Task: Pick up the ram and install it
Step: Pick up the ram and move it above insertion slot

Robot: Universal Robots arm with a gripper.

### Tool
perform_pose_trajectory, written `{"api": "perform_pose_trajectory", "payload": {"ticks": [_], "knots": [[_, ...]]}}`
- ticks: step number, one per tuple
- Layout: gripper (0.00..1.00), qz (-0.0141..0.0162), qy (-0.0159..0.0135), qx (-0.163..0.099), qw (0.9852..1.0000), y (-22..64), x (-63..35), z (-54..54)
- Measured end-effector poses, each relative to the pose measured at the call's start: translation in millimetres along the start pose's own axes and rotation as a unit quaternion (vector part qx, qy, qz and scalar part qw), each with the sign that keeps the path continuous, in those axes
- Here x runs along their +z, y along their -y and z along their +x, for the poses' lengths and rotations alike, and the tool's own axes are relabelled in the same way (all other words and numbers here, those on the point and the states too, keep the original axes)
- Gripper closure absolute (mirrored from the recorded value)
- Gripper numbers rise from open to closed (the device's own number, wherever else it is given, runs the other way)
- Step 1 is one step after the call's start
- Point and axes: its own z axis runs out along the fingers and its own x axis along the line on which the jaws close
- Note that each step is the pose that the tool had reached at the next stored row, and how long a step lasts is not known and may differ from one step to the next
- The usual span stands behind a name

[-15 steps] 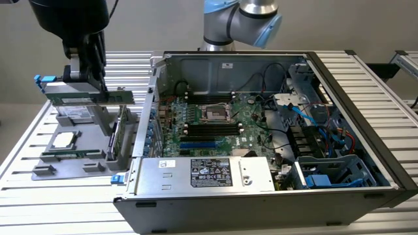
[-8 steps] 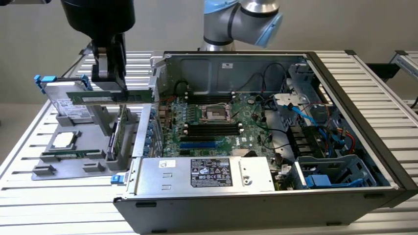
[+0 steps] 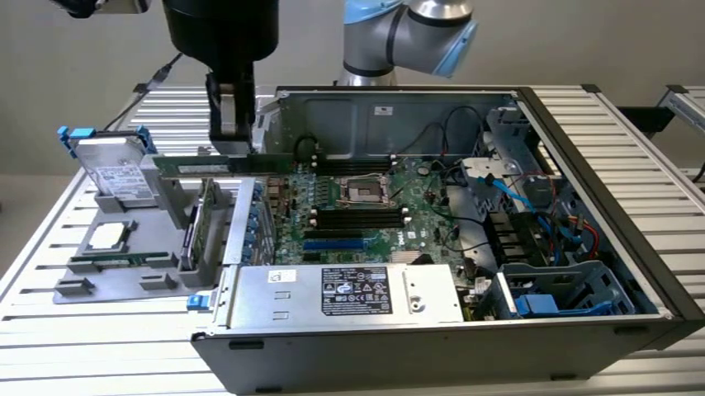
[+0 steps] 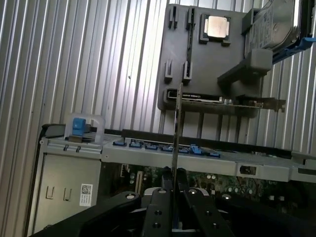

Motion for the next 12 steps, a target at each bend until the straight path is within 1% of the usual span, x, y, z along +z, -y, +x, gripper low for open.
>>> {"api": "perform_pose_trajectory", "payload": {"ticks": [9,12], "knots": [[0.86,-0.0009,0.0001,0.0,1.0,41.4,4.3,4.3],[0.86,-0.0014,0.0002,0.0,1.0,55.7,7.7,4.5]]}}
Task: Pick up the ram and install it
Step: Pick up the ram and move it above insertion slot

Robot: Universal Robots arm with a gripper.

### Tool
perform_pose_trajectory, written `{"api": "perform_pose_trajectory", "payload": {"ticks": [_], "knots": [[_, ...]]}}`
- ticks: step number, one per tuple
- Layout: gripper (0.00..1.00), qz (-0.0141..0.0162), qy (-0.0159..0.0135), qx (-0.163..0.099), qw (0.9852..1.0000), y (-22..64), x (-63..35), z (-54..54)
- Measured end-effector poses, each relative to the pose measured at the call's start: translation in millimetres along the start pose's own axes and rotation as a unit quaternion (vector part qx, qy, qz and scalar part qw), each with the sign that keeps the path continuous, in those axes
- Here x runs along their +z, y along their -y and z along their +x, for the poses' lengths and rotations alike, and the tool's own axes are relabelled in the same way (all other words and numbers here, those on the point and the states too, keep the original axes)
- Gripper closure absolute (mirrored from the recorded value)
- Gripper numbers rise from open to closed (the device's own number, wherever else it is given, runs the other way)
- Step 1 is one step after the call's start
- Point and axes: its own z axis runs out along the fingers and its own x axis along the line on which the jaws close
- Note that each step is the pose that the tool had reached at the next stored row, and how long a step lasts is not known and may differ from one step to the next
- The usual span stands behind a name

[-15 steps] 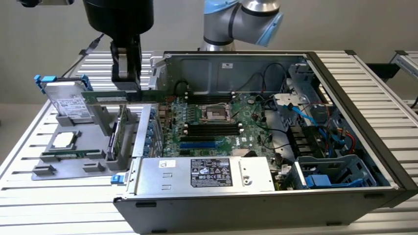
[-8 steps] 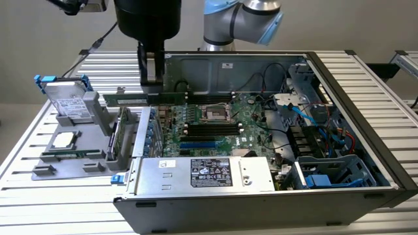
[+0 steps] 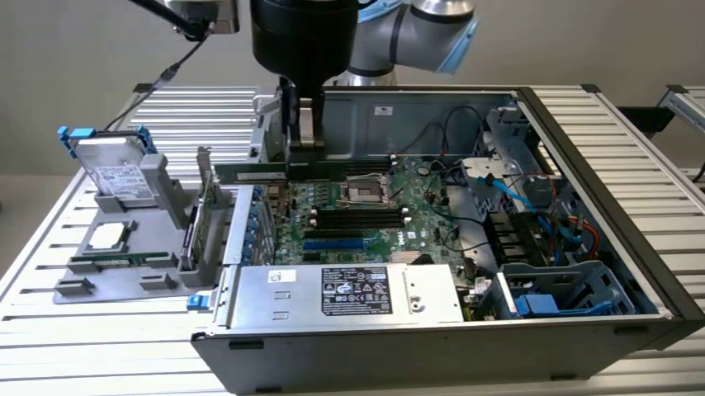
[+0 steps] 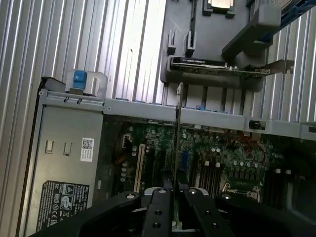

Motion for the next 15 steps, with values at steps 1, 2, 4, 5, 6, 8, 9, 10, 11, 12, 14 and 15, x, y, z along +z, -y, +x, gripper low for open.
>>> {"api": "perform_pose_trajectory", "payload": {"ticks": [1,2,4,5,6,8,9,10,11,12,14,15], "knots": [[0.86,-0.0002,0.0,0.0,1.0,4.7,1.2,-0.2],[0.86,-0.0003,-0.0001,0.0,1.0,9.5,2.5,-0.3],[0.86,-0.0003,0.0,0.0,1.0,19.2,5.2,-0.9],[0.86,-0.0003,0.0,0.0,1.0,24.0,6.6,-1.5],[0.86,-0.0003,0.0,0.0,1.0,28.8,7.9,-2.4],[0.86,-0.0003,0.0,0.0,1.0,38.4,10.5,-4.3],[0.86,-0.0003,0.0,0.0,1.0,43.3,11.8,-5.3],[0.86,-0.0003,0.0,0.0,1.0,47.8,13.2,-6.6],[0.86,-0.0004,0.0,0.0,1.0,52.1,14.6,-8.1],[0.86,-0.0004,0.0,0.0,1.0,56.1,16.1,-9.4],[0.86,-0.0004,0.0001,0.0,1.0,63.4,19.2,-11.9],[0.86,-0.0005,0.0,0.0,1.0,66.6,20.6,-12.9]]}}
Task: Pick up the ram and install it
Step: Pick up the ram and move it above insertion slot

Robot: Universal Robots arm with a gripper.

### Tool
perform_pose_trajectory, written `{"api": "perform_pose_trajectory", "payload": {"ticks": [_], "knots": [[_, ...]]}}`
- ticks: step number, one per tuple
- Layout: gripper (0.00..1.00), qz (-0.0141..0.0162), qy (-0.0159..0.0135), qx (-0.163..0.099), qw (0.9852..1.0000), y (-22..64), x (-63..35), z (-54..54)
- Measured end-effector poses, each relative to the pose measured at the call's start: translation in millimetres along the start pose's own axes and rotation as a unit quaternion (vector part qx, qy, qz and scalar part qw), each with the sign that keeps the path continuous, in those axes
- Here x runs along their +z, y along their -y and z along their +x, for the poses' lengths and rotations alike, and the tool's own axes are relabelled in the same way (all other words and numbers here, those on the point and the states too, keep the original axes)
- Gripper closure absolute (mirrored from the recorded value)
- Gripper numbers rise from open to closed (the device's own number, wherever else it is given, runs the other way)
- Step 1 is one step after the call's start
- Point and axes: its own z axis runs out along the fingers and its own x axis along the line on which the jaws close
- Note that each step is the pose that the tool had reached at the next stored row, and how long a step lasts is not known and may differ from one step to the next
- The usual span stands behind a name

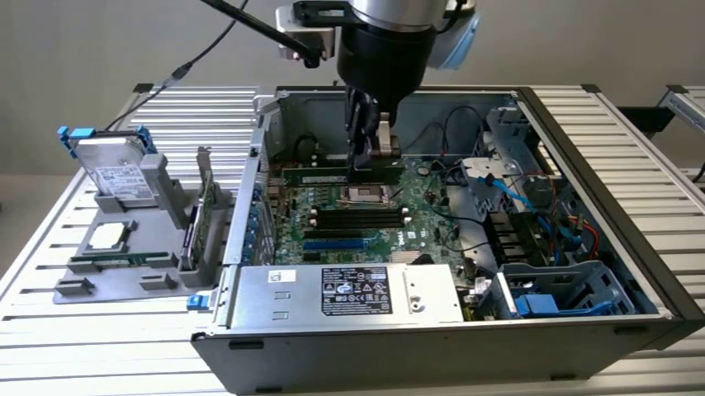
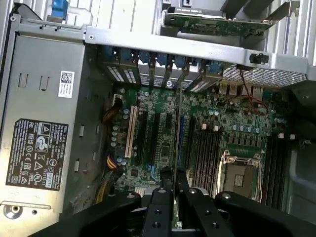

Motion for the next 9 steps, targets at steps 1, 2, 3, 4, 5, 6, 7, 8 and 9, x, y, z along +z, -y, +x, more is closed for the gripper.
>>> {"api": "perform_pose_trajectory", "payload": {"ticks": [1,2,3,4,5,6,7,8,9], "knots": [[0.86,-0.0001,0.0,0.0,1.0,3.1,1.6,-0.9],[0.86,-0.0002,0.0,0.0,1.0,6.0,3.0,-1.8],[0.86,-0.0003,0.0,0.0,1.0,12.0,6.2,-3.8],[0.86,-0.0004,0.0001,0.0,1.0,14.7,7.8,-4.7],[0.86,-0.0007,0.0001,0.0,1.0,19.2,11.0,-6.6],[0.86,-0.0007,0.0002,0.001,1.0,21.1,12.7,-7.4],[0.86,-0.0009,0.0002,0.001,1.0,22.8,14.3,-8.2],[0.86,-0.0009,0.0003,0.001,1.0,24.5,16.0,-9.0],[0.86,-0.001,0.0003,0.002,1.0,26.4,17.8,-9.9]]}}
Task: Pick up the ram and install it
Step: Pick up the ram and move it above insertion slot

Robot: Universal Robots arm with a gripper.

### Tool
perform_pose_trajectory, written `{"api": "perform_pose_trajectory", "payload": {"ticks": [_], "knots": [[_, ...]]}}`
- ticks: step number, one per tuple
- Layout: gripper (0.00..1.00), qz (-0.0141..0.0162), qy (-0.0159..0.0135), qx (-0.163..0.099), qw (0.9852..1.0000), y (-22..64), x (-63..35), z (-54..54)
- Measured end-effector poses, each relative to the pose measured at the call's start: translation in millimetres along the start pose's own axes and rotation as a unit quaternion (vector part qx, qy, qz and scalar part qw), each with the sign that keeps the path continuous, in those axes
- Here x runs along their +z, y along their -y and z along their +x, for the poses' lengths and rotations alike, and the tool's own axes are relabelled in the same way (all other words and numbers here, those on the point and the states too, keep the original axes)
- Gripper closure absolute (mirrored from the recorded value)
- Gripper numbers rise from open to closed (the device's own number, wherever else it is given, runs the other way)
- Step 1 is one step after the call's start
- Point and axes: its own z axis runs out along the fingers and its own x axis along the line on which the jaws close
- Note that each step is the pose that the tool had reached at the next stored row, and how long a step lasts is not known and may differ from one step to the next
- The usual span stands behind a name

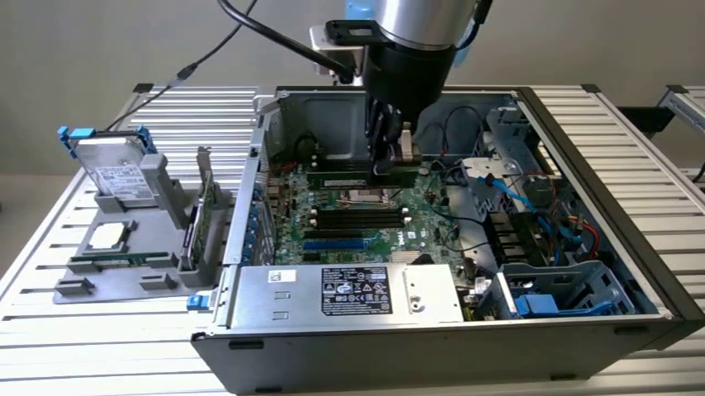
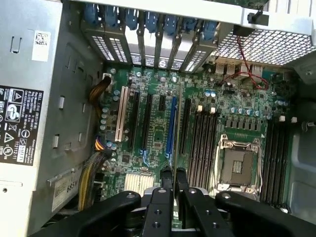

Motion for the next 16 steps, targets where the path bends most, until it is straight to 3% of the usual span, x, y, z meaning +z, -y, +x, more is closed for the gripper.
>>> {"api": "perform_pose_trajectory", "payload": {"ticks": [12,16], "knots": [[0.86,-0.0015,0.0006,0.004,1.0,15.6,20.7,-12.7],[0.86,-0.0018,0.0008,0.004,1.0,19.8,28.0,-21.5]]}}
